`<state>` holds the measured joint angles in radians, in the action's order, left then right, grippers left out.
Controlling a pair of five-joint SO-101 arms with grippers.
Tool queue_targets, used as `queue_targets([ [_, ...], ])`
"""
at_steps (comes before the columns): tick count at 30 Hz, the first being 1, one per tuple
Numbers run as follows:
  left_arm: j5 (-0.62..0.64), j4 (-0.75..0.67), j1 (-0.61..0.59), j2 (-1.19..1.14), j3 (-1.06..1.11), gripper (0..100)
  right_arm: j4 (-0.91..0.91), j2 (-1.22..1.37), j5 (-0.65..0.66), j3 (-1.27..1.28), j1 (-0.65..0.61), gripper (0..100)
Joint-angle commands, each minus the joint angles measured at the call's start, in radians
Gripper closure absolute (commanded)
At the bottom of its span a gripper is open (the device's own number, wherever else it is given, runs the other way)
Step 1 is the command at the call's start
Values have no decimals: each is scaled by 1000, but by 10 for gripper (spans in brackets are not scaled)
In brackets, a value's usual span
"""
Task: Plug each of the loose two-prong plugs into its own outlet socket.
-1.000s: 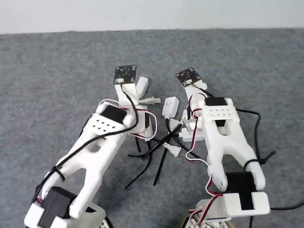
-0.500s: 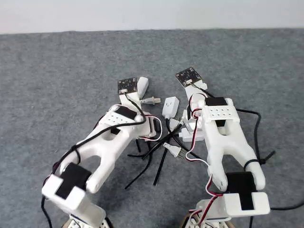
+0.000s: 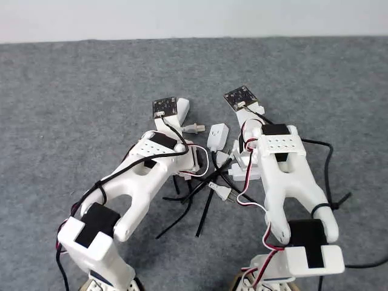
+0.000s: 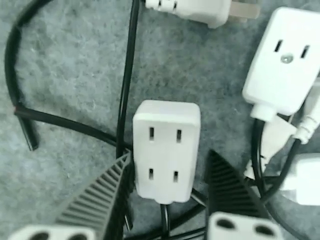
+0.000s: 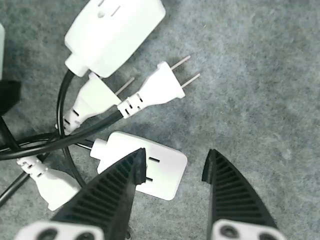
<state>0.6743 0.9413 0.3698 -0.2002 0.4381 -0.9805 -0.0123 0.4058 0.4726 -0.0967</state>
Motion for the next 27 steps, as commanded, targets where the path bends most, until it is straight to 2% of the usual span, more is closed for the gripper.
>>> queue_targets([
  [1, 9, -26, 14, 5, -48, 815, 21, -39, 18, 9, 10, 805],
  [9, 5, -23, 69, 3, -54, 830, 21, -38, 18, 11, 7, 805],
  [13, -91, -23, 89, 6, -54, 994, 22, -38, 18, 11, 12, 805],
  [15, -123, -11, 89, 14, -53, 980, 22, -38, 18, 11, 12, 805],
  [22, -129, 130, 60, 138, -54, 988, 22, -38, 18, 11, 12, 805],
  [27, -132, 267, -54, 272, -53, 988, 22, -39, 18, 11, 12, 805],
])
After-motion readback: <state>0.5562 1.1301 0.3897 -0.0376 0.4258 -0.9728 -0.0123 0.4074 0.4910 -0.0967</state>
